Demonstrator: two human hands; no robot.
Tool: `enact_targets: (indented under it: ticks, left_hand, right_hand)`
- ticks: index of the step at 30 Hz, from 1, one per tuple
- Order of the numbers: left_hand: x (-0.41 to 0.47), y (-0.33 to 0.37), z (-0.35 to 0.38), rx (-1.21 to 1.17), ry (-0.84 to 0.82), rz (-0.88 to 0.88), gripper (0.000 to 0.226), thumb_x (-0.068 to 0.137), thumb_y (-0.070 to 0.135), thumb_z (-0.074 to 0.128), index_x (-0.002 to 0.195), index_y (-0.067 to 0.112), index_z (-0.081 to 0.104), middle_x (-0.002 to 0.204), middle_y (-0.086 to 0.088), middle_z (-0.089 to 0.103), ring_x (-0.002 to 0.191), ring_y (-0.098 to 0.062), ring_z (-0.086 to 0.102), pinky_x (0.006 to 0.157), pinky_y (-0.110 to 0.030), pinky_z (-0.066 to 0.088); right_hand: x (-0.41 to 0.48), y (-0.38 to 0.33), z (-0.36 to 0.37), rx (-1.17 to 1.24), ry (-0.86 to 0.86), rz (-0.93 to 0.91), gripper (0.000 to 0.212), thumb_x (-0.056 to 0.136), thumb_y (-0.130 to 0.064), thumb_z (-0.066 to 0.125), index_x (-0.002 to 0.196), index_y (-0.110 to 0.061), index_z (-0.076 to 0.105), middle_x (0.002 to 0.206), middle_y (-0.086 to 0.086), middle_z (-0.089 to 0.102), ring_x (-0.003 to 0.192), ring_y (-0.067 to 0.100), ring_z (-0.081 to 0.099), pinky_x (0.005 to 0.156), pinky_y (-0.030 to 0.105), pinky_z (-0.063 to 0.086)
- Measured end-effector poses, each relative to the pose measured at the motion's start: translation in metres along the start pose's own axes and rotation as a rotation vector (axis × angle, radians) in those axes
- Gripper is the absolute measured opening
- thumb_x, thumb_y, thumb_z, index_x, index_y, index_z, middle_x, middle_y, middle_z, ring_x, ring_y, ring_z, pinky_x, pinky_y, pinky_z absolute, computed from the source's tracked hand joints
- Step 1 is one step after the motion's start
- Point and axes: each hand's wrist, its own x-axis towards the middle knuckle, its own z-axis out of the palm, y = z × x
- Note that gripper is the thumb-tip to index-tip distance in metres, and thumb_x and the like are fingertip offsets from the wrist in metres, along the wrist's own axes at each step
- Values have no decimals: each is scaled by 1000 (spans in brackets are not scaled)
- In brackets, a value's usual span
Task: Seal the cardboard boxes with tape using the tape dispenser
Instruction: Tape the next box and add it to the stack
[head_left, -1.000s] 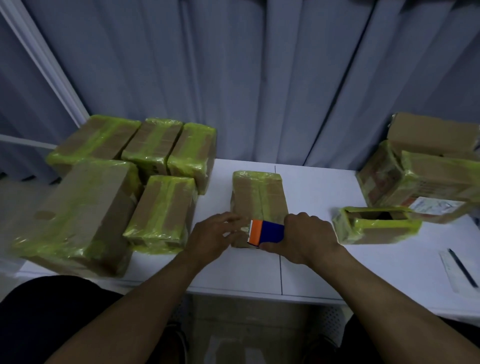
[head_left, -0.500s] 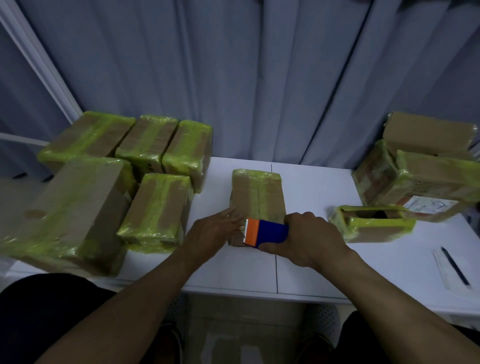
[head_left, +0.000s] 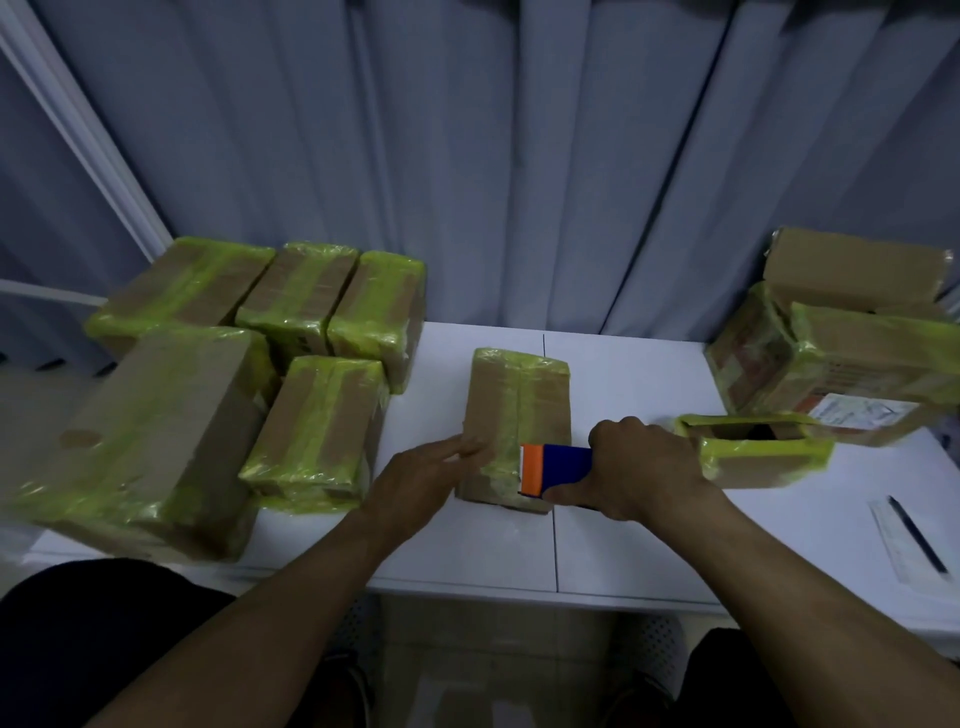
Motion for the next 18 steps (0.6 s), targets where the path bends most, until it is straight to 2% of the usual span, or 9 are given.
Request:
enact_targets:
  ticks: [2,3,5,7,9,11,12,14,18]
  left_hand:
    - [1,7,-1,32,-38,-37,48,92,9,65,135,28,60,138,5,57,123,-15,57,101,-25,49]
    - [1,11,-2,62,-49,-11,49,89,8,67,134,28,61,138,3,57,116,-17,60,91,-27,55]
    - [1,15,-4,100,-26,29,40,91,24,69,129,30,64,139,4,56,108,-16,63,73,-28,58]
    - [7,23,-8,89,-2,-8,42,87,38,73,127,27,65,141,3,56,115,-17,62,68,-30,58]
    - [13,26,-2,130,2,26,49,82,32,79,128,22,65,139,-3,59,121,-23,61,62,-29,55]
    - [16,27,5,99,-16,53,50,82,15,78,130,19,63,136,-6,61,122,-30,60,65,-31,55]
    - [16,25,8,50,-24,46,49,83,9,75,129,18,64,134,-8,62,123,-32,59,72,-38,59]
    - [16,21,11,20,-12,57,44,80,4,73,123,14,69,130,-9,65,122,-36,59,88,-52,56]
    - [19,26,10,39,17,75,38,75,4,75,112,14,75,123,-8,69,119,-40,60,91,-53,54]
  right_hand:
    - [2,0,2,-2,-15,1,84,68,-90,61,114,-21,57,90,-4,52,80,16,56,65,28,47]
    - [3,-1,2,-3,-22,2,84,68,-91,61,115,-21,56,91,-4,53,81,16,56,66,28,48]
    - [3,0,4,6,-31,7,85,67,-91,61,115,-21,57,91,-5,54,82,16,57,68,28,49]
    - [3,1,5,18,-43,5,84,67,-92,60,113,-22,56,92,-5,54,82,16,58,68,28,49]
    - [2,2,6,32,-53,4,81,67,-92,59,109,-22,54,92,-5,55,83,16,59,68,28,49]
    - [0,2,7,39,-65,4,79,68,-93,58,103,-23,49,92,-4,54,82,16,58,68,28,48]
    - [-1,1,8,40,-72,2,78,68,-93,56,102,-23,47,92,-4,53,82,16,57,68,28,47]
    - [-3,1,11,48,-77,-5,77,69,-93,55,101,-23,46,91,-4,53,81,16,56,67,28,46]
    - [-5,3,17,74,-68,-9,75,72,-92,53,100,-23,48,88,-5,53,78,15,57,66,28,46]
